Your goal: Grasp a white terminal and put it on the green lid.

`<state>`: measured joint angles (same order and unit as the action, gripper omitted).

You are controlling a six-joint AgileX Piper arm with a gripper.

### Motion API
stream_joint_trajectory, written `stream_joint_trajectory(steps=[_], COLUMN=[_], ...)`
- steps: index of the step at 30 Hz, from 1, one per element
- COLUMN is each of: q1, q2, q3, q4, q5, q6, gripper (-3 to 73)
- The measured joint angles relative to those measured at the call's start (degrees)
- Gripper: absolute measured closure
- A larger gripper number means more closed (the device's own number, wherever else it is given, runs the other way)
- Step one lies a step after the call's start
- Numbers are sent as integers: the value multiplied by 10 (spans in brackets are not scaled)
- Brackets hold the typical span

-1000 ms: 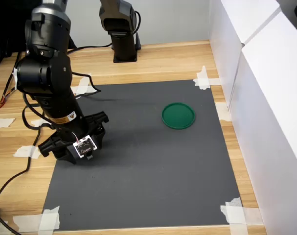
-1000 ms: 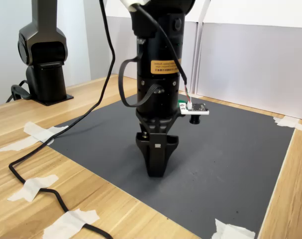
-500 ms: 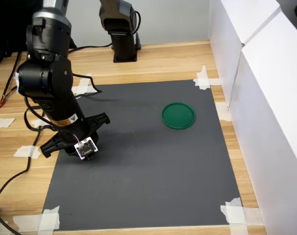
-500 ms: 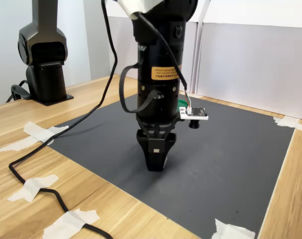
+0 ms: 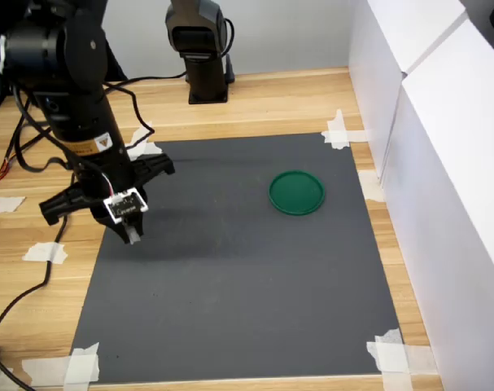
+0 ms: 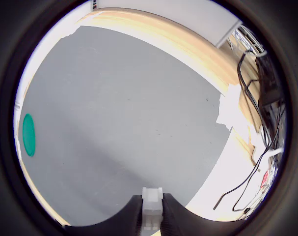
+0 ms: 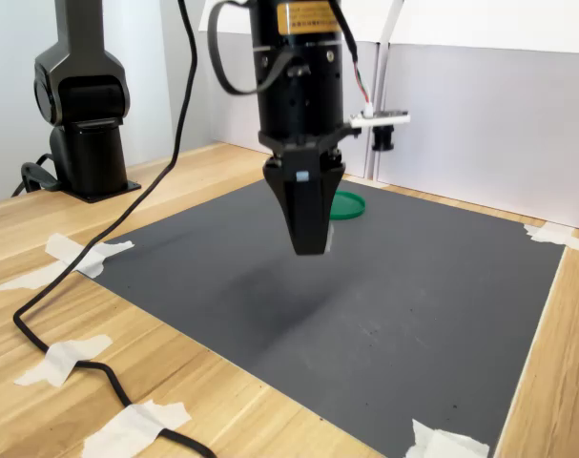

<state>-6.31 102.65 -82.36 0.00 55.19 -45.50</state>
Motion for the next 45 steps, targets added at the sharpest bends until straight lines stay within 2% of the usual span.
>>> stream_joint_trajectory(steps=[6, 22, 29, 34, 38, 45], q1=[74, 260, 314, 316, 322, 363], q2=[-41, -91, -95, -95, -95, -94], q3=[0, 5, 91, 153, 177, 180], q4=[0, 12, 0, -5, -6, -13], q5=[56, 115, 71, 5, -30, -52], q6=[-9, 30, 45, 56, 56, 63], gripper=[604, 604, 604, 604, 604, 604])
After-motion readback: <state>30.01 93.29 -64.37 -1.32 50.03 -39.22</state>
